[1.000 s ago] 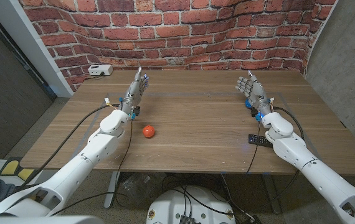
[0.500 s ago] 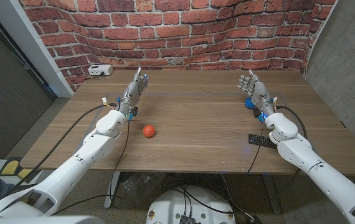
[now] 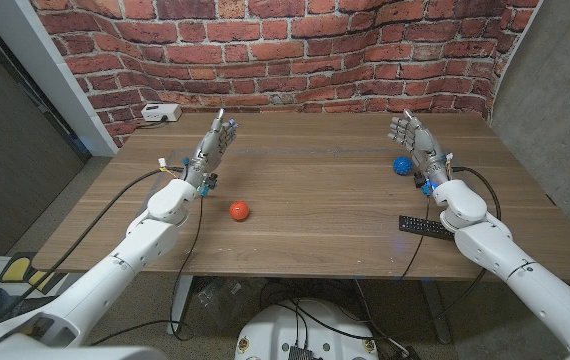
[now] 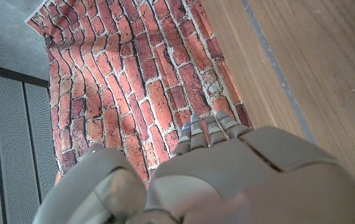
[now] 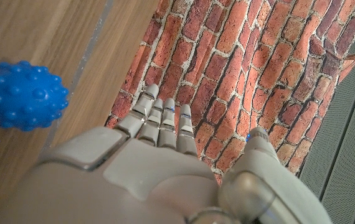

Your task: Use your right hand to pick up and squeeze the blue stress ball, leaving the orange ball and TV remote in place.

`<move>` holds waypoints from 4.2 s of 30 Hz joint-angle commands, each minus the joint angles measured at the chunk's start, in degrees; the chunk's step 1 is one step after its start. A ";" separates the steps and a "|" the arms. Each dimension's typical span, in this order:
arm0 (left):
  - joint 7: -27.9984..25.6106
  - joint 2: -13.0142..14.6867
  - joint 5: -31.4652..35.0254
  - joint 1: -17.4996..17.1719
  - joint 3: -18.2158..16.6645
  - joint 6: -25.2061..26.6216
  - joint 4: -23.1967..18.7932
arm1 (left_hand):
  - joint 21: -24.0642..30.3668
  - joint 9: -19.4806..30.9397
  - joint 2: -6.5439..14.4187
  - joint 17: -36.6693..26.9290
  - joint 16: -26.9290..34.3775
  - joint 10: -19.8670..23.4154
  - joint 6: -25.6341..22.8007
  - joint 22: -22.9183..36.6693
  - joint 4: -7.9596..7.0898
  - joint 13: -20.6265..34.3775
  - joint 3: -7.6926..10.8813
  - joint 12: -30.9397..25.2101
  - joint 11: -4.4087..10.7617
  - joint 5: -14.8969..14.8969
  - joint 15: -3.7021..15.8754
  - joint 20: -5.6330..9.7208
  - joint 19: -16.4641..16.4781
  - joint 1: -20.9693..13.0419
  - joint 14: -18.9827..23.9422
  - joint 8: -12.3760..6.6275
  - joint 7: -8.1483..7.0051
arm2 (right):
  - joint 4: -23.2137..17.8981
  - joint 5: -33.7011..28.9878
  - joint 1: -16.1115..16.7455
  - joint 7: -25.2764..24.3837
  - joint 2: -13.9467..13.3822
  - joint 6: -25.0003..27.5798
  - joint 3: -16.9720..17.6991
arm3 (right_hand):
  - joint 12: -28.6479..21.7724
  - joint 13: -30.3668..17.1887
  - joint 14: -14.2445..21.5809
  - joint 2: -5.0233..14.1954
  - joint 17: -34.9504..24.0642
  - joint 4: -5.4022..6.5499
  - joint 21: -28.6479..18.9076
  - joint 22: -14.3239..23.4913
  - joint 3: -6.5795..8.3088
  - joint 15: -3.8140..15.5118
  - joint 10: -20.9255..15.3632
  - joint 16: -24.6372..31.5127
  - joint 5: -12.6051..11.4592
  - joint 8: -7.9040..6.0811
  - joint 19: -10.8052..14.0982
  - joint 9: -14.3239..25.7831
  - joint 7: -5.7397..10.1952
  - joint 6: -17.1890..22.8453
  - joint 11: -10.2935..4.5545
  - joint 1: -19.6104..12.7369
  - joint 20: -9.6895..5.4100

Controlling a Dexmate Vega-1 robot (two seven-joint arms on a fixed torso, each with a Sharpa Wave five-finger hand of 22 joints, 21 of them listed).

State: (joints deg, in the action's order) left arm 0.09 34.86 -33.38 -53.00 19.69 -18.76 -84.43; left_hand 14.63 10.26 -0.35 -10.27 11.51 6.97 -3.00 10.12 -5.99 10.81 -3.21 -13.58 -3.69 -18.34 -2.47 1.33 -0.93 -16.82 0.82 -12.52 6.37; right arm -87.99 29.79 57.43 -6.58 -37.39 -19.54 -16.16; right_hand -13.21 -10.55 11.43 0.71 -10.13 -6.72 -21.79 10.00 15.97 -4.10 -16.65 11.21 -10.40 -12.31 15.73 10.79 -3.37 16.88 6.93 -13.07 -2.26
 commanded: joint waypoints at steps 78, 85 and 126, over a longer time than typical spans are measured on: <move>-1.49 0.81 1.03 -4.35 -1.64 -2.56 -4.20 | -1.04 0.32 1.43 -0.19 -0.17 2.77 -2.55 0.18 0.98 0.12 -0.03 0.20 0.36 0.89 0.37 -0.47 1.06 -2.83 2.64 0.16 -0.45 | -12.96 -38.86 6.72 -17.84 -14.11 18.34 2.07 | -0.32 -0.08 5.48 1.66 -0.06 -2.22 0.96 0.25 1.66 2.74 -3.99 0.14 0.07 0.31 6.04 0.40 0.53 1.87 -2.19 -5.44 -0.68; -1.31 0.41 0.82 -3.93 -1.49 -2.65 -3.30 | -1.13 0.32 1.50 -0.19 -0.22 2.91 -2.62 0.19 1.00 0.12 -0.08 0.24 0.38 0.97 0.37 -0.50 1.09 -2.93 2.74 0.23 -0.47 | -18.43 -41.84 6.86 -16.19 -16.22 29.73 1.01 | 0.04 -0.08 4.76 1.25 -0.15 -2.04 1.42 0.27 1.36 2.35 -3.37 -0.27 0.09 0.50 5.53 0.40 0.56 1.64 -2.29 -5.22 -0.36; -1.26 0.56 0.43 -4.70 -1.75 -3.33 -2.92 | -1.55 0.34 1.83 -0.22 -0.35 3.32 -3.12 0.22 1.05 0.14 -0.38 0.55 0.55 1.37 0.49 -0.76 1.14 -3.28 3.23 0.46 -0.68 | -25.48 -49.88 -5.20 -0.46 -21.91 52.08 -11.30 | 1.14 -0.14 4.21 0.48 -0.09 -2.87 3.06 0.33 1.91 2.33 -1.53 -0.73 0.03 1.37 5.34 0.54 0.52 -0.44 -2.02 -9.06 0.13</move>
State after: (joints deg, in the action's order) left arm -0.62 34.99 -32.94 -56.93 18.41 -22.03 -86.54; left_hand 13.08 10.55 1.40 -10.26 11.19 9.73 -5.64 10.29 -5.05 10.79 -3.54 -13.09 -2.96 -17.07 -1.85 0.61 -0.22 -19.59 3.67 -12.10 5.54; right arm -112.51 -18.57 56.13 -11.22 -58.08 28.71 -23.74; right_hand -12.07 -10.54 15.78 1.30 -10.14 -9.41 -18.80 9.99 17.71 -1.76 -18.27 10.59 -10.13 -10.98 21.14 11.06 -2.75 16.45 5.10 -21.66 -2.35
